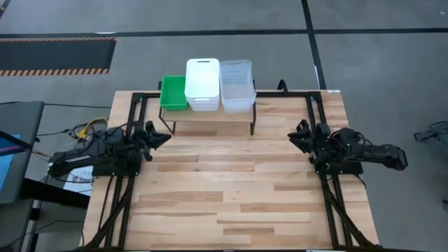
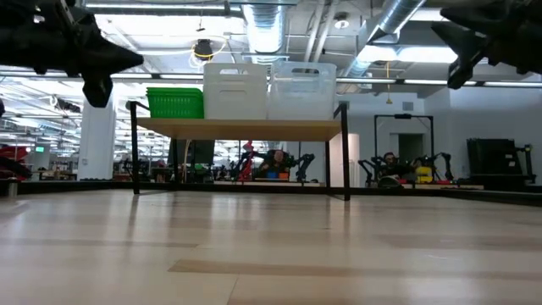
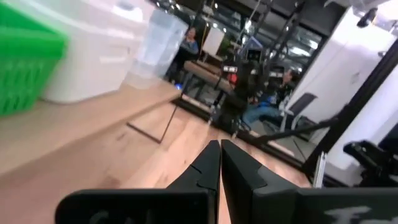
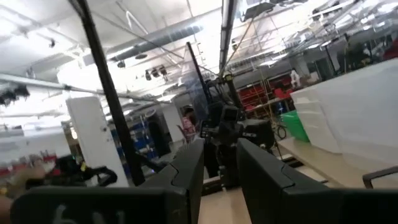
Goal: Stack baskets on shelf by color
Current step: Return to Home Position
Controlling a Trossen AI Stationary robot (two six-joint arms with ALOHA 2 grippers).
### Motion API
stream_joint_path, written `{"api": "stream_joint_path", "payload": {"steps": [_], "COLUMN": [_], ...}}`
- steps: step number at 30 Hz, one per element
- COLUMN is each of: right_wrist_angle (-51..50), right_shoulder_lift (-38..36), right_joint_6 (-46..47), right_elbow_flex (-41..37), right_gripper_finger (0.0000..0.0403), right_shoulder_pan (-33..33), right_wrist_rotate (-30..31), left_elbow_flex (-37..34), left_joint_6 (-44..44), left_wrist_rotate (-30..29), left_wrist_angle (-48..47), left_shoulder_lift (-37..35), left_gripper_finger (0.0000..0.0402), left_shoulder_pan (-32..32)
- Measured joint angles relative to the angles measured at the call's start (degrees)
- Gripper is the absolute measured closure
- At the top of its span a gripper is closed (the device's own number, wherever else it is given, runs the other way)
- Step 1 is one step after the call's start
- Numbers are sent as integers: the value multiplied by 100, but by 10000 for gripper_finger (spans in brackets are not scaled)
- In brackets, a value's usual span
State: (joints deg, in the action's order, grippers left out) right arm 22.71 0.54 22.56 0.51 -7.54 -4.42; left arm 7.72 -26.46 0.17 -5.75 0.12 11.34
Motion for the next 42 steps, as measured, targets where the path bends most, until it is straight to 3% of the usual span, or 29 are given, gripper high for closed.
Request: {"api": "stream_joint_path", "payload": {"steps": [7,17,23,27,37,42], "right_wrist_angle": [-28,-256,-474,-434,-275,-288], "right_shoulder_lift": [0,2,22,22,20,20], "right_joint_6": [-609,-900,-779,-912,-1322,-1902], "right_elbow_flex": [0,0,0,-2,-2,-3], "right_gripper_finger": [283,283,283,283,283,283], "right_shoulder_pan": [512,585,585,585,585,549], "right_wrist_rotate": [496,923,1092,1213,1244,1493], "left_elbow_flex": [19,296,280,164,-625,-709], "left_joint_6": [32,181,197,202,874,572], "left_wrist_rotate": [337,524,321,-264,-790,-1014], "left_wrist_angle": [-301,-570,-671,-602,1238,919], "left_shoulder_lift": [-4,-4,-4,-4,-2,11], "left_gripper_finger": [401,401,401,401,401,401], "left_shoulder_pan": [2,-143,-591,-1053,-1768,-1810]}}
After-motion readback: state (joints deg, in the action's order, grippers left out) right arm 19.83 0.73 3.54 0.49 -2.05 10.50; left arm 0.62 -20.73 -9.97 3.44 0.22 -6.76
